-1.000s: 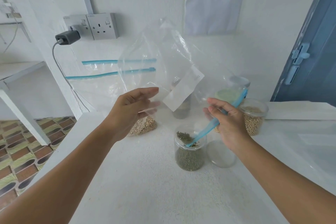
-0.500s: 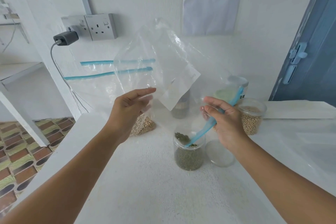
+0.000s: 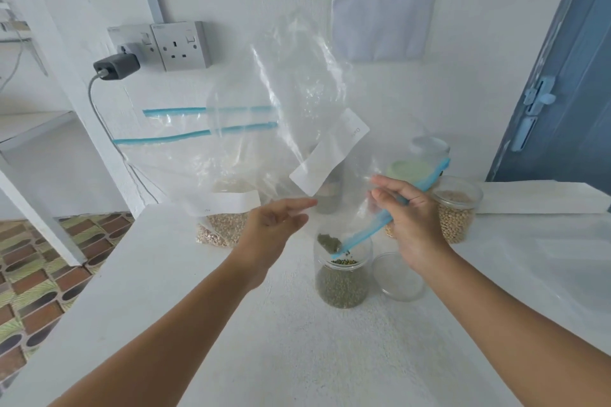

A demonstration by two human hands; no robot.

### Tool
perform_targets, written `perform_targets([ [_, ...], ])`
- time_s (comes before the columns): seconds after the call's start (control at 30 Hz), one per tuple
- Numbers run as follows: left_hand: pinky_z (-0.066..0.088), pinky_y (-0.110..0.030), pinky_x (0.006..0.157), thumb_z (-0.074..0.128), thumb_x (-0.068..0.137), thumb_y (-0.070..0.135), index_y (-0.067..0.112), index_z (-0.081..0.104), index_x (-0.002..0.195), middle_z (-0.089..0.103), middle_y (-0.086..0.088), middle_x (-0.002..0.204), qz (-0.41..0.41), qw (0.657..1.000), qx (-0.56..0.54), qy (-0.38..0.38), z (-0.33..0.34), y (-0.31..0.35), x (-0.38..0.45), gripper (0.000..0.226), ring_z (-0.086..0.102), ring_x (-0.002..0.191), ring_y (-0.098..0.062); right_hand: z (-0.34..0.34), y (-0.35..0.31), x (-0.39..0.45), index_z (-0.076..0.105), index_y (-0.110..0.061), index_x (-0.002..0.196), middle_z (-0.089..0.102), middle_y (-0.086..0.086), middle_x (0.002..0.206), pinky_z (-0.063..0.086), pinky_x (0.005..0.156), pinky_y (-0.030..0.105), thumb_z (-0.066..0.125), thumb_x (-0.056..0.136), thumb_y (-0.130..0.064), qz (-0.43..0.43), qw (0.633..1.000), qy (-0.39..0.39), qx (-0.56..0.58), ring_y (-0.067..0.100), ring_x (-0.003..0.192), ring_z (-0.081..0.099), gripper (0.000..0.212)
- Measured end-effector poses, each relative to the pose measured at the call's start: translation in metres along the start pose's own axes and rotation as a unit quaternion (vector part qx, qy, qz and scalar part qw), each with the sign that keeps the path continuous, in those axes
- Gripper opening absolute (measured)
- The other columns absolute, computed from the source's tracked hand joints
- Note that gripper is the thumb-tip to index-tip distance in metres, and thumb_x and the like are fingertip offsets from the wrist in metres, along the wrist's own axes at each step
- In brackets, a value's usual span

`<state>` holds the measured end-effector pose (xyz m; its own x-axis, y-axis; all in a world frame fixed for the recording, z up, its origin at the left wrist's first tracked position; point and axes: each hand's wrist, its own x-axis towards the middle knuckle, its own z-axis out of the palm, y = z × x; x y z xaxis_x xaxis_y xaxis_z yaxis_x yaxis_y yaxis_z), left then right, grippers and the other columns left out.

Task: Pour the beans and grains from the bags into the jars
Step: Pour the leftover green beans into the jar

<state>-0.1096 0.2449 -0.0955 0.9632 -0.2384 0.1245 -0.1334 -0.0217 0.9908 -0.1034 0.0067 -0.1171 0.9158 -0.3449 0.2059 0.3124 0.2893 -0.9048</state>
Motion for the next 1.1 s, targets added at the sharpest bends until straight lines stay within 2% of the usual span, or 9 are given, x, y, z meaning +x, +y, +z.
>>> perform_targets([
  [0.13,0.051,-0.021,0.092,0.065,0.099,-0.001,0.018,0.081,0.105,0.079,0.008,0.106,0.038,0.999,-0.020,0.027,0.006,0.012,0.012,0.026,0.069,0.096,-0.001,-0.001,0.002,-0.003,0.085,-0.027,0.092,0.073,-0.006,0.125,0.058,0.093,0.034,0.080,0.087,-0.008,-0.012,0.998,-0.034,-0.044,0.027,0.121,0.068,0.020],
  [0.23,0.056,-0.035,0.102,0.068,0.097,-0.002,0.011,0.081,0.102,0.079,-0.001,0.111,0.041,0.998,-0.045,0.030,0.009,0.015,0.017,0.019,0.073,0.109,-0.018,-0.001,0.002,-0.004,0.085,-0.021,0.089,0.072,-0.001,0.129,0.060,0.090,0.033,0.078,0.086,0.000,0.001,0.999,-0.035,0.004,0.024,0.121,0.068,0.022],
  [0.3,0.056,-0.040,0.105,0.066,0.098,-0.003,0.010,0.082,0.098,0.079,-0.005,0.111,0.041,0.997,-0.061,0.026,0.010,0.016,0.018,0.021,0.073,0.112,-0.024,-0.002,0.002,-0.004,0.084,-0.017,0.090,0.073,0.001,0.127,0.060,0.085,0.028,0.076,0.085,0.002,0.012,0.999,-0.031,0.035,0.030,0.119,0.069,0.021],
  [0.5,0.054,-0.043,0.108,0.061,0.101,-0.004,0.012,0.082,0.095,0.079,0.000,0.113,0.038,0.998,-0.053,0.021,0.013,0.015,0.020,0.028,0.072,0.112,-0.020,-0.003,0.003,-0.005,0.084,-0.014,0.090,0.075,0.005,0.123,0.060,0.084,0.026,0.079,0.075,-0.007,-0.002,0.999,-0.023,0.037,0.034,0.112,0.071,0.017],
  [0.6,0.053,-0.047,0.109,0.062,0.101,-0.004,0.015,0.083,0.093,0.078,0.000,0.114,0.042,0.998,-0.053,0.016,0.014,0.016,0.023,0.030,0.071,0.114,-0.021,-0.003,0.005,-0.004,0.082,-0.011,0.091,0.075,0.005,0.123,0.060,0.085,0.027,0.077,0.079,-0.001,-0.005,0.999,-0.011,0.045,0.031,0.111,0.072,0.016],
  [0.7,0.051,-0.050,0.111,0.064,0.100,-0.002,0.021,0.085,0.090,0.078,0.002,0.117,0.039,0.998,-0.049,-0.001,0.013,0.014,0.025,0.033,0.070,0.117,-0.022,-0.004,0.008,-0.002,0.083,-0.014,0.084,0.076,0.004,0.120,0.060,0.089,0.028,0.071,0.088,0.010,-0.015,0.998,-0.008,0.056,0.025,0.115,0.072,0.027],
  [0.83,0.045,-0.044,0.117,0.065,0.100,0.000,0.017,0.081,0.111,0.076,0.004,0.123,0.017,0.998,-0.010,-0.054,0.012,0.008,0.023,0.026,0.067,0.124,-0.013,-0.006,0.012,-0.002,0.082,-0.014,0.077,0.076,0.008,0.119,0.058,0.093,0.030,0.067,0.091,0.012,-0.031,0.998,0.000,0.056,0.016,0.117,0.071,0.034],
  [0.93,0.042,-0.044,0.120,0.064,0.100,0.000,0.017,0.079,0.117,0.075,0.004,0.126,0.006,0.995,0.034,-0.094,0.013,0.000,0.022,0.028,0.064,0.127,-0.012,-0.005,0.014,-0.001,0.082,-0.019,0.073,0.077,0.002,0.116,0.057,0.097,0.033,0.066,0.093,0.010,-0.047,0.999,0.005,0.023,0.014,0.114,0.071,0.039],
  [1.1,0.048,-0.050,0.113,0.062,0.099,-0.005,0.016,0.082,0.106,0.078,0.002,0.118,0.012,0.997,0.051,-0.059,0.014,0.000,0.030,0.030,0.070,0.117,-0.020,-0.009,0.016,-0.002,0.082,-0.020,0.081,0.076,-0.007,0.120,0.055,0.100,0.033,0.066,0.094,0.007,-0.043,0.999,-0.018,-0.008,0.016,0.122,0.067,0.035],
])
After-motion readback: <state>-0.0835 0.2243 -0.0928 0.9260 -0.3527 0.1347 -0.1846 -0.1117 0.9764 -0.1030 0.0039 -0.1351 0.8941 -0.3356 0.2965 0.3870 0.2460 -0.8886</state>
